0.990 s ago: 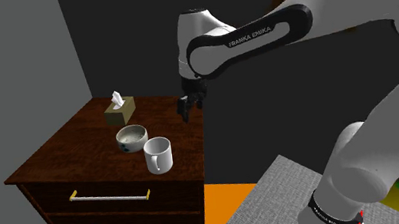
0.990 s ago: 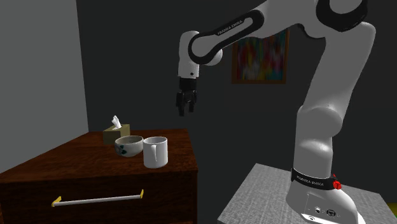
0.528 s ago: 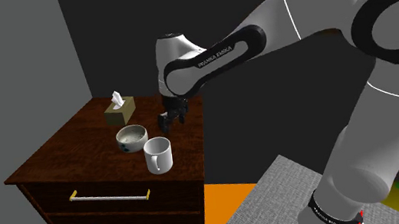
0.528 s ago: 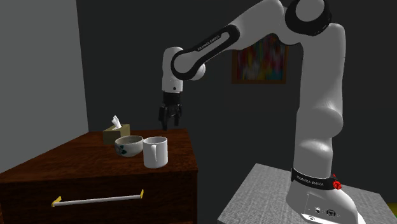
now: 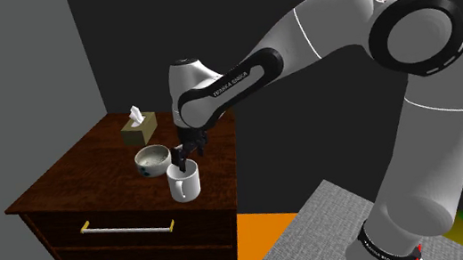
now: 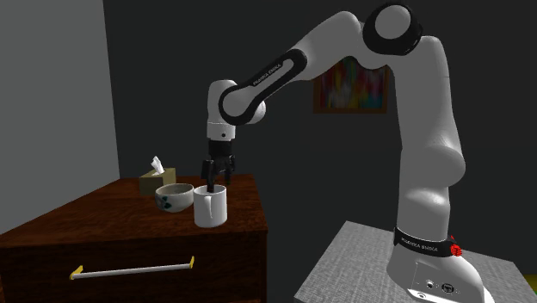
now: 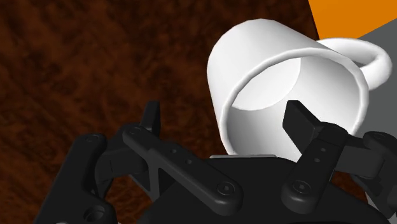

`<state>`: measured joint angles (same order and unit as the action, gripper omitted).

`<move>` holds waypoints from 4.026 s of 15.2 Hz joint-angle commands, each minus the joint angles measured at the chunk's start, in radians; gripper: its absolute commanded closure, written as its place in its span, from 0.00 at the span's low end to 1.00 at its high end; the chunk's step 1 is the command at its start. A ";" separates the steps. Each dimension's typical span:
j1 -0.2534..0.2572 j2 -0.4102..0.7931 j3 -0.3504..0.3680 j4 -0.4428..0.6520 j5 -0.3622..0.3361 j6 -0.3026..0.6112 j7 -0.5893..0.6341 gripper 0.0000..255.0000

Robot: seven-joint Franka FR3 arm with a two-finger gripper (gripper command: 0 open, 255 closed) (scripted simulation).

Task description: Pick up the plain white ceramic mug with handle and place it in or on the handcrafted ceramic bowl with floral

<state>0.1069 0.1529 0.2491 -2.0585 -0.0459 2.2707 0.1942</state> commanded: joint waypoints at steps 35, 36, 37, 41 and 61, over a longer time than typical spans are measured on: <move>-0.003 -0.052 0.003 0.069 0.019 -0.119 -0.013 1.00; -0.004 -0.057 0.003 0.077 0.021 -0.131 -0.014 1.00; -0.004 -0.062 0.003 0.085 0.022 -0.144 -0.015 1.00; -0.005 -0.079 0.004 0.119 0.028 -0.195 -0.019 1.00; 0.051 0.430 -0.021 1.014 -0.077 -0.591 -0.025 1.00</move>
<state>0.1479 0.5126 0.2327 -1.1591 -0.1109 1.7245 0.1734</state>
